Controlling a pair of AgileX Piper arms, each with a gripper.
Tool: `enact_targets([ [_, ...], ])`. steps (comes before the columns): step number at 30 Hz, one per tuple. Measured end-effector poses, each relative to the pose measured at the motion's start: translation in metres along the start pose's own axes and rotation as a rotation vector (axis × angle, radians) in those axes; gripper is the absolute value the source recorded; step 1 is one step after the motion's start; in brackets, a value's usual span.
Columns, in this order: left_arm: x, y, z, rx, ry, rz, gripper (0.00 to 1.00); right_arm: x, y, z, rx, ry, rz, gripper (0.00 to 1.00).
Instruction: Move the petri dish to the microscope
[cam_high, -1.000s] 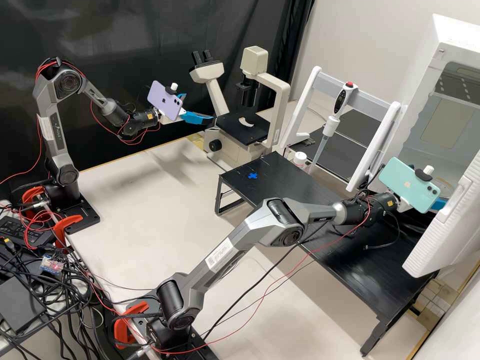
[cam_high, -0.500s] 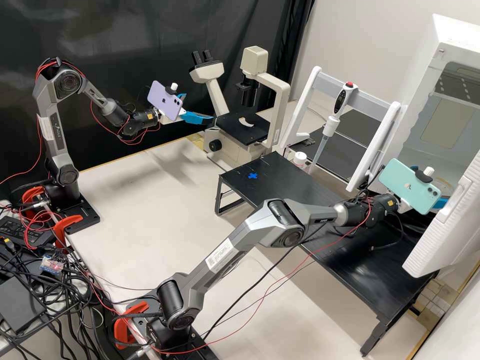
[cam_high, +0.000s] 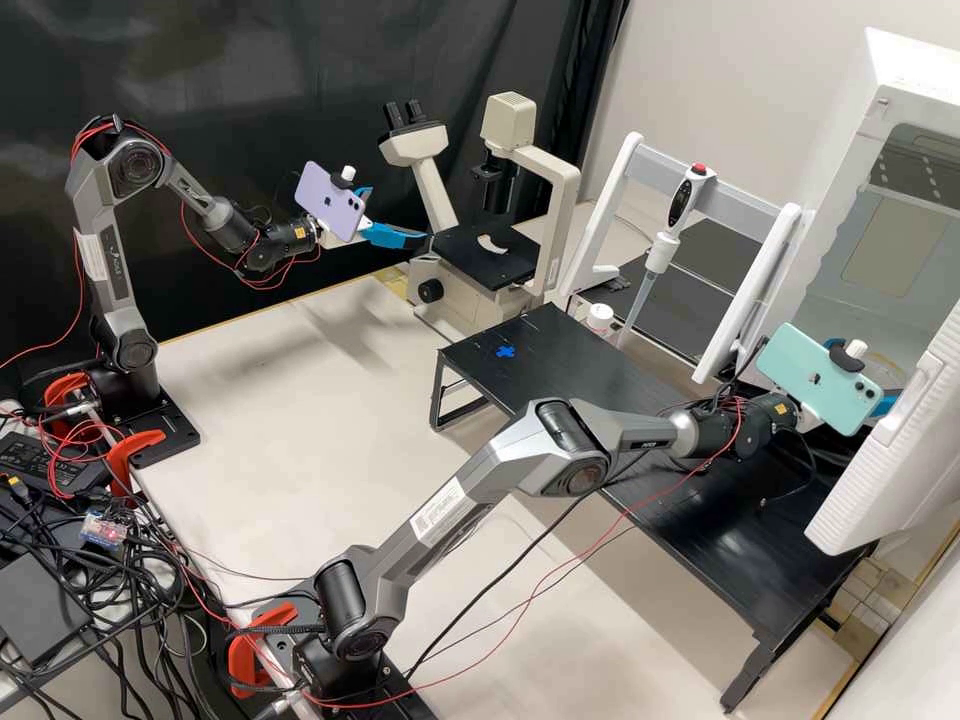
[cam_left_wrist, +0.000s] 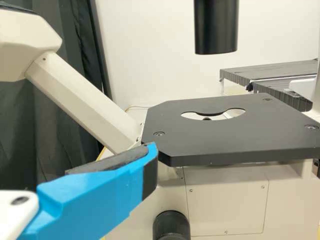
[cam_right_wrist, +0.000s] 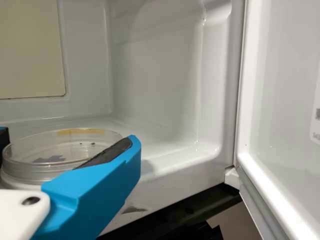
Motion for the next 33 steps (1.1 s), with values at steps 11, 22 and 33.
enact_targets([
  [11,0.000,0.000,0.000,0.000,0.000,0.000,1.00,-0.002,0.001,0.003,0.002,-0.002,-0.002,1.00],
  [22,0.000,0.000,0.000,0.000,0.000,0.000,1.00,-0.002,0.007,0.002,-0.058,0.011,-0.003,1.00],
  [33,0.000,0.000,0.000,0.000,0.000,0.000,1.00,0.001,0.020,-0.002,-0.082,0.038,0.033,1.00],
])
